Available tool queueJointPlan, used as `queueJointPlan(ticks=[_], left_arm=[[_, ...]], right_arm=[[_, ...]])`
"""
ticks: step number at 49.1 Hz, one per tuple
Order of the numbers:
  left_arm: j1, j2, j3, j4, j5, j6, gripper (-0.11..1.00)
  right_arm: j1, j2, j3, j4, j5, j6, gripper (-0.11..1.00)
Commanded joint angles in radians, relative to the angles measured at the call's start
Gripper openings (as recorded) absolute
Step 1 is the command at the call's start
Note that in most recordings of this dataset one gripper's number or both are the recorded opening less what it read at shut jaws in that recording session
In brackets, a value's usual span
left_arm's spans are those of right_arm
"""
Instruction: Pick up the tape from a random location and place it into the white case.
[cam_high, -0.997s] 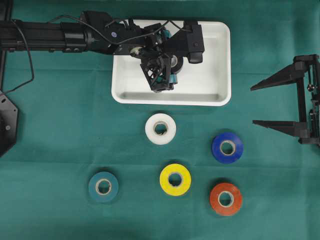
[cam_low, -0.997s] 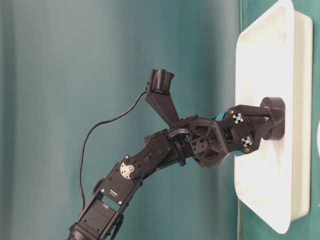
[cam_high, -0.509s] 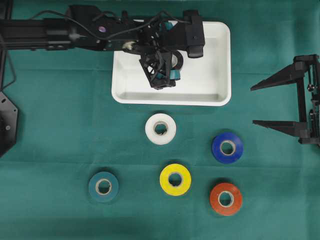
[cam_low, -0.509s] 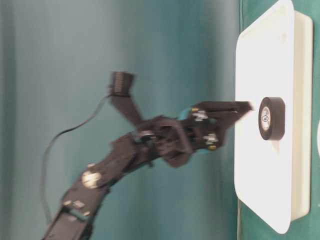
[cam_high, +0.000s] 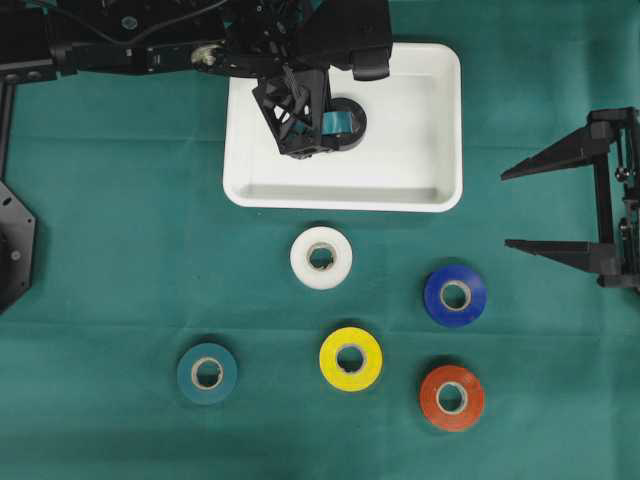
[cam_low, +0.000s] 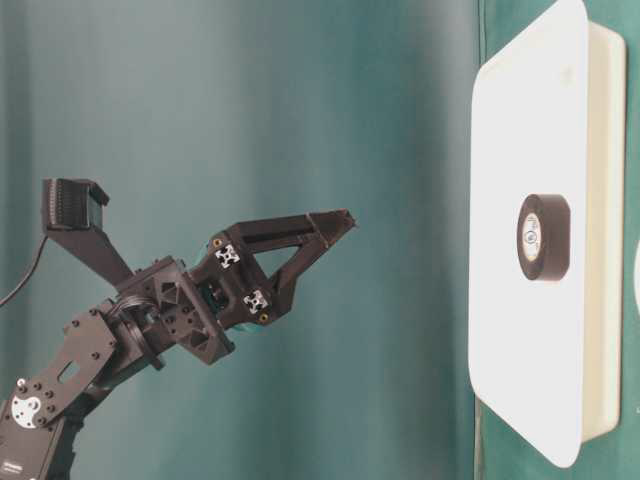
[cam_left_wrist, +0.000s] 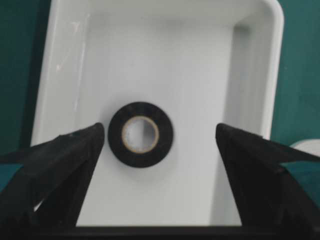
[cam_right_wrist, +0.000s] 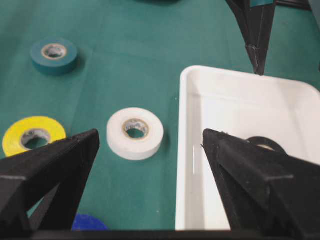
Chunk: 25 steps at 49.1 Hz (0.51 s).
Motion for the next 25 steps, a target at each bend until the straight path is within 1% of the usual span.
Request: queueJointPlan(ticks=[1,9,25], left_arm=[[-0.003,-0.035,-0.009,-0.002,-0.003,-0.002,0.97],[-0.032,-0.037,-0.003,-0.002,-0.003,-0.002,0.97],[-0.172,-0.038,-0.003,-0.002,-0.003,-0.003,0.97]], right_arm=[[-0.002,0.005,-0.026,0.0,-0.003,0.0,0.92],[-0.002,0.005,-0.029,0.0,-0.003,-0.002,0.92],[-0.002,0.005,-0.034,0.0,-0.003,-0.002,0.92]])
